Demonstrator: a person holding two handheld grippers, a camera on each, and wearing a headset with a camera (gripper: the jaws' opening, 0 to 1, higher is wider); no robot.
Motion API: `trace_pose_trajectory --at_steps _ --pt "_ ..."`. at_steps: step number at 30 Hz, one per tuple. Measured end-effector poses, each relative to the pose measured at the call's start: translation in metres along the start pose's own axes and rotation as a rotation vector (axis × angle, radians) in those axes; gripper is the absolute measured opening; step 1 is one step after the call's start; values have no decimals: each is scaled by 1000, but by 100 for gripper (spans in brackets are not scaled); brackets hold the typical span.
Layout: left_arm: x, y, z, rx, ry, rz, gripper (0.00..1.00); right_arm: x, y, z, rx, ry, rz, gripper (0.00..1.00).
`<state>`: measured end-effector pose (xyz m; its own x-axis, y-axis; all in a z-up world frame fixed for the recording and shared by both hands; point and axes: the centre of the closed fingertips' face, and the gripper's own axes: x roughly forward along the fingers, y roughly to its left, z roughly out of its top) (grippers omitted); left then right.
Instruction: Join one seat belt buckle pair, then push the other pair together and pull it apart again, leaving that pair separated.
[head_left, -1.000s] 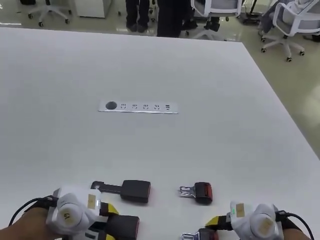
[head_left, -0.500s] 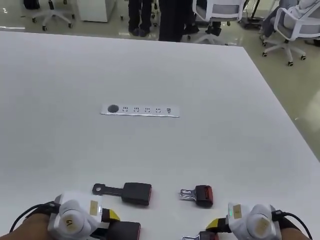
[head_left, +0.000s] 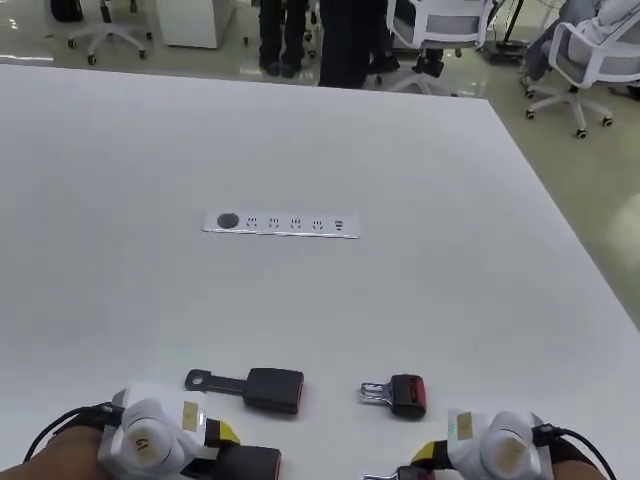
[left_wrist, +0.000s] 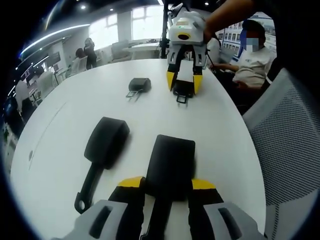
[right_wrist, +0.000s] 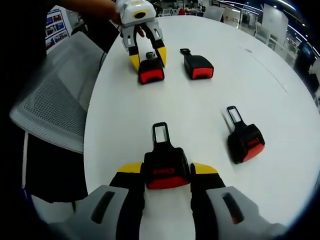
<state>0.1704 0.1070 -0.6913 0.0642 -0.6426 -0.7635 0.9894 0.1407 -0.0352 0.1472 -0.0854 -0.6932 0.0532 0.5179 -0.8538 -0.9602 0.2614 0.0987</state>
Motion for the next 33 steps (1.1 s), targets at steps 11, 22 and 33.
trace_pose_trajectory --at_steps 11,22,33 --pt "0 0 1 -10 3 8 34 14 2 16 -24 33 11 33" --pt "1 1 1 -14 6 9 34 28 5 43 -46 20 22 33" --pt "2 2 2 -20 11 12 34 44 10 72 -67 -34 32 33"
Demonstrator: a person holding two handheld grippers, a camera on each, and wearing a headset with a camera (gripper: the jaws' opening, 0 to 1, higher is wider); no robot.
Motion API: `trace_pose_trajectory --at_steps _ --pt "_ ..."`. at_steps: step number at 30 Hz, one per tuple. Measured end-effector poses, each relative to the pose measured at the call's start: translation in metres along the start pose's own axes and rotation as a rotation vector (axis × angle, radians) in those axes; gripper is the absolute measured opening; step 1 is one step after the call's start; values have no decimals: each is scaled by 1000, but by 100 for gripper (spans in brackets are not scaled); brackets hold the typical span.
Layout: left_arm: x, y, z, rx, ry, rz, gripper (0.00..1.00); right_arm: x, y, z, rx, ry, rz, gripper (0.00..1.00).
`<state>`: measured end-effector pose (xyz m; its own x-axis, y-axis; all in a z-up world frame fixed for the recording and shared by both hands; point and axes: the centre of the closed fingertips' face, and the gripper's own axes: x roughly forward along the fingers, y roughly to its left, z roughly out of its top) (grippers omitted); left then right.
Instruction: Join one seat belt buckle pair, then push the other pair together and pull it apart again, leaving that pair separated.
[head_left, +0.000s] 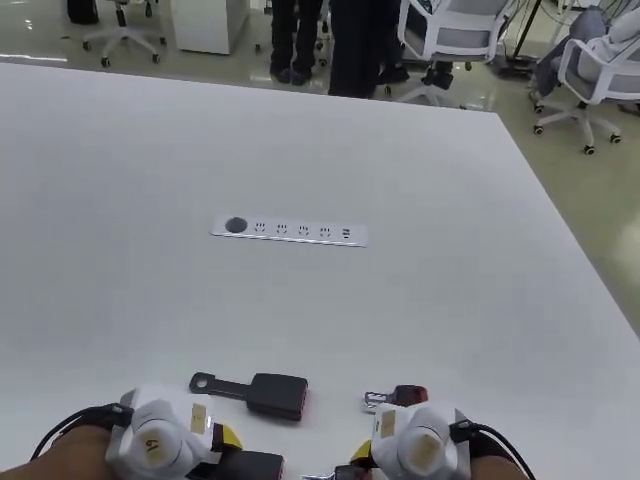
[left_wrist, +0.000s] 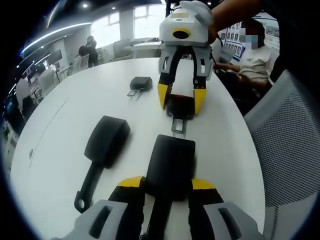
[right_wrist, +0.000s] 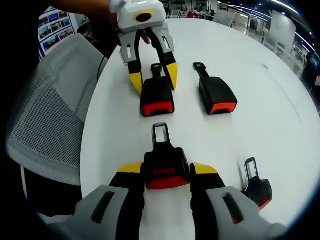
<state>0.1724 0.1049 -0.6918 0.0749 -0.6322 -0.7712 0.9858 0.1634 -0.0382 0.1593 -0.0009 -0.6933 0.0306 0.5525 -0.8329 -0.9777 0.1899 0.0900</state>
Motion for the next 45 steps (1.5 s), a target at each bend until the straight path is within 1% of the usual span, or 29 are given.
trace_pose_trajectory --at_steps 3,6,9,17,18,21,27,31,34,37,45 --pt "0 0 0 1 3 0 34 5 0 6 -8 -11 5 33" --pt "0 0 1 2 4 0 34 7 -2 9 -6 -21 -1 33" --pt "0 0 2 2 5 0 34 8 -1 16 -7 -36 2 33" --pt "1 1 -2 7 8 -4 34 14 1 30 -2 -76 3 34" --pt "1 1 -1 10 8 -7 34 13 1 29 -15 -70 3 34" --pt "0 0 0 13 9 -10 34 13 1 28 -7 -81 1 34" --pt "1 1 -1 5 13 -2 34 15 0 30 12 -97 -22 33" --pt "0 0 1 -3 12 2 34 18 1 33 16 -99 -22 33" --pt "0 1 0 1 17 -1 34 20 2 34 15 -98 -22 33" --pt "0 1 2 6 25 -3 34 23 2 36 20 -104 -23 33" --pt "0 3 -1 3 26 1 33 25 2 39 19 -110 -25 33"
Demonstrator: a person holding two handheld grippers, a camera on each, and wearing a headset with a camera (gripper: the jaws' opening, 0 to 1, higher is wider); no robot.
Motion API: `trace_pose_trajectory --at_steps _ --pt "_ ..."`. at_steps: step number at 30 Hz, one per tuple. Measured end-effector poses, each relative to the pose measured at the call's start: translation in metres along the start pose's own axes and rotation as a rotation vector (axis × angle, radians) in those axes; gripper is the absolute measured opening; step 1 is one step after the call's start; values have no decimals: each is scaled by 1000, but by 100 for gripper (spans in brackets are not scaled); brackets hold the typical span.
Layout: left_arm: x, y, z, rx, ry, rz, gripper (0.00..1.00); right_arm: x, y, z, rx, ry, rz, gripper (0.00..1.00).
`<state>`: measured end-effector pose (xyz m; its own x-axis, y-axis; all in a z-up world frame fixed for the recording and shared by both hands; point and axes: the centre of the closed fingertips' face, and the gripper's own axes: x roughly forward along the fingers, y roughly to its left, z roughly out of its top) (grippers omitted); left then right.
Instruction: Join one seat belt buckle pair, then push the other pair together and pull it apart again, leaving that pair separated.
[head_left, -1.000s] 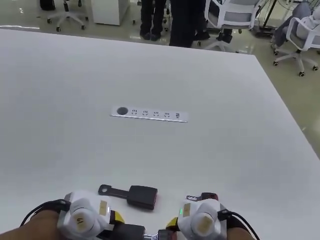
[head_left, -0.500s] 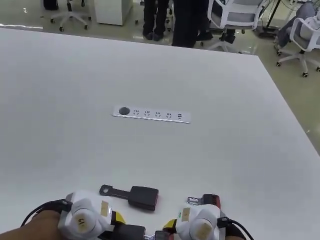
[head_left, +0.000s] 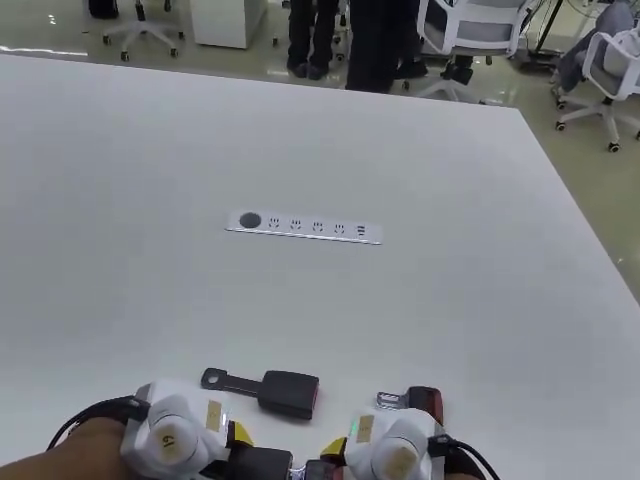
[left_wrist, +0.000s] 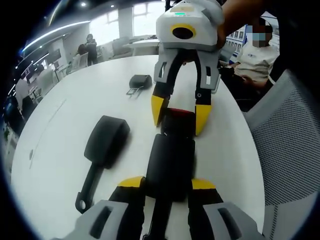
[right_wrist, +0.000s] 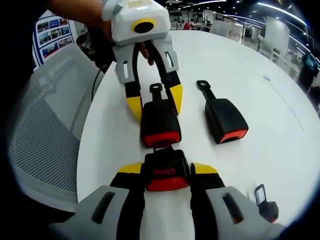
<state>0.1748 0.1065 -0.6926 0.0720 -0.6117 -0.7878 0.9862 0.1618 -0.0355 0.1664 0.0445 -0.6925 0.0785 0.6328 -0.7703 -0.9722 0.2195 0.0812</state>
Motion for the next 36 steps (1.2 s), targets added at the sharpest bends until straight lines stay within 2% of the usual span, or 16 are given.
trace_pose_trajectory --at_steps 7,8,9,24,29,36 --pt "1 0 1 5 2 -2 33 4 2 6 -14 0 7 33" --pt "1 0 2 8 0 -4 33 1 -3 0 -4 31 -17 32" --pt "0 0 1 5 -1 -3 33 3 -2 6 -17 8 -1 32" --pt "-2 -2 2 11 -14 -6 33 6 2 8 -33 -3 5 33" --pt "-2 -2 1 35 -10 -23 33 6 4 7 -33 -20 11 33" --pt "-3 -1 -1 66 -31 -57 33 4 6 6 -34 -55 12 33"
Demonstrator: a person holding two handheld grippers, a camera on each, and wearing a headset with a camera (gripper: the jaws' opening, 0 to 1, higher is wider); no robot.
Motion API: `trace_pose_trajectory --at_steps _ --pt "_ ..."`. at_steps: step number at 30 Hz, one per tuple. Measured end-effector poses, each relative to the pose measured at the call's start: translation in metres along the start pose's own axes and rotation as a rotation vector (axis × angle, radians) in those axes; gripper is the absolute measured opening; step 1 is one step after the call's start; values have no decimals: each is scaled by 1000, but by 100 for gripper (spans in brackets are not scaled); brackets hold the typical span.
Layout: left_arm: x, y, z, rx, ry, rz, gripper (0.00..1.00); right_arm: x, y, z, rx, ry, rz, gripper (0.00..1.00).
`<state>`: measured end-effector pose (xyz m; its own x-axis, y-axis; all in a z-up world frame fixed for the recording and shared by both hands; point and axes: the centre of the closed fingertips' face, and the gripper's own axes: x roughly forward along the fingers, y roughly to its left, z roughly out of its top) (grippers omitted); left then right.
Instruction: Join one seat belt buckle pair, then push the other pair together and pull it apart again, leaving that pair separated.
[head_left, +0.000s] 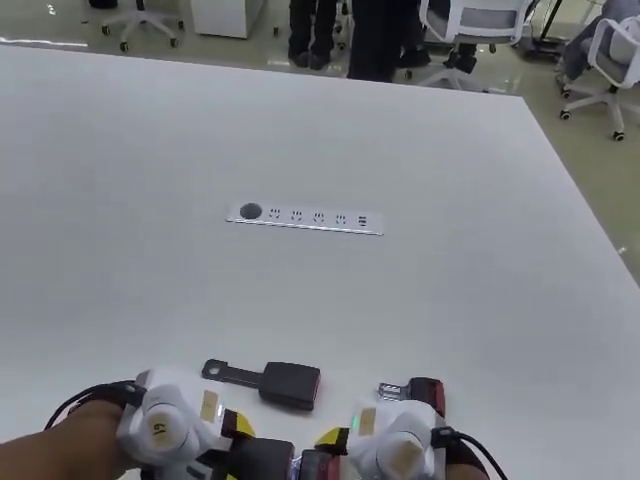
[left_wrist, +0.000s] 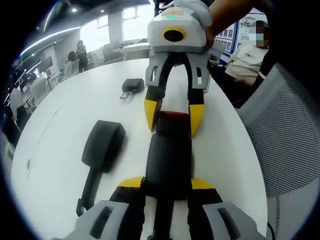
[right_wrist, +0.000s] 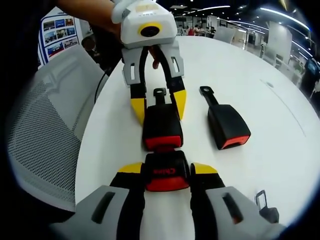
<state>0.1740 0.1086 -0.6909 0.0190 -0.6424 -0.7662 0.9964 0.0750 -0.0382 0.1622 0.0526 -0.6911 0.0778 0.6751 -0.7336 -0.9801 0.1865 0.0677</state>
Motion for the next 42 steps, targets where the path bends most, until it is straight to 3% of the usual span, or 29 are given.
trace_pose_trajectory --at_steps 5,21,33,42 --pt "-1 -3 0 -16 -26 -27 32 -1 0 -1 -8 -43 7 32" --pt "1 -3 4 -33 -94 -55 32 -7 3 6 9 -106 -9 32" --pt "-1 -5 7 -46 -108 -65 31 -10 1 6 32 -139 -13 32" --pt "0 -5 6 -38 -86 -53 32 -9 0 5 24 -128 -20 33"
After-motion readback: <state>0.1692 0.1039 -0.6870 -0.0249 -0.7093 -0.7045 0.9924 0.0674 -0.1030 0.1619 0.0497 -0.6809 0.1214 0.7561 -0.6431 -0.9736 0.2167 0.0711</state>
